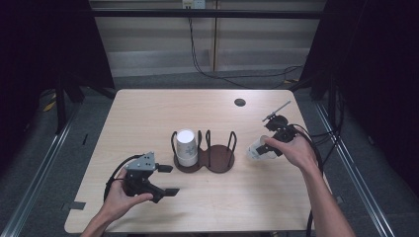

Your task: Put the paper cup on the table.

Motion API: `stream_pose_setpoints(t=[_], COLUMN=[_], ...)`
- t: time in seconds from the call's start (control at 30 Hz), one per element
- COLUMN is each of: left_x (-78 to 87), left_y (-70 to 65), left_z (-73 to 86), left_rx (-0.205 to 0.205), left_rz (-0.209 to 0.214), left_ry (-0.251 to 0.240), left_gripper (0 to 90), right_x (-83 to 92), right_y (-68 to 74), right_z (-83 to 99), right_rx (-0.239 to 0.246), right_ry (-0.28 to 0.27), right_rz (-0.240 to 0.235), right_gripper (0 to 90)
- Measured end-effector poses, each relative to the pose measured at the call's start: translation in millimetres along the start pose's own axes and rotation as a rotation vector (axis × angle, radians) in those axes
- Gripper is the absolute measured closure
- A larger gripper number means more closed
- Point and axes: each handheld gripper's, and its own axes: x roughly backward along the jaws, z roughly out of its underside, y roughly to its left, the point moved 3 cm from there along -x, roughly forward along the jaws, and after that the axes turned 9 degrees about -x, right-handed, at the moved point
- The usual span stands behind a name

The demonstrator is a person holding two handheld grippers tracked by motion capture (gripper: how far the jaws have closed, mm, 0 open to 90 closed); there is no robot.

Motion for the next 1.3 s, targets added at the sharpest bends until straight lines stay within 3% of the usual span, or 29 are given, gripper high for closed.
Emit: stream_pose_setpoints(t=[0.43,0.67,0.8,0.97,1.3], left_x=[-0.7,-2.8,-2.6,-0.9,1.1], left_y=[0.3,0.2,0.9,0.9,1.9], left_z=[2.0,3.4,4.0,4.7,4.6], left_rx=[0.003,0.003,0.006,0.01,0.015], left_rz=[0.006,0.008,0.011,0.009,0.002], left_ry=[0.003,0.018,0.013,0.008,-0.003], left_gripper=[18.6,18.7,18.7,18.7,18.7], right_x=[-11.6,-17.8,-18.9,-23.3,-27.7], right_y=[-2.9,-4.2,-2.3,-3.4,-4.6], right_z=[-2.6,-5.1,-9.7,-11.7,-11.3], right_rx=[0.031,0.039,0.034,0.031,0.01], right_ry=[0.116,0.122,0.086,0.092,0.044], right_rz=[0.084,0.085,0.093,0.092,0.088], right_gripper=[28.2,23.7,22.2,21.0,17.1])
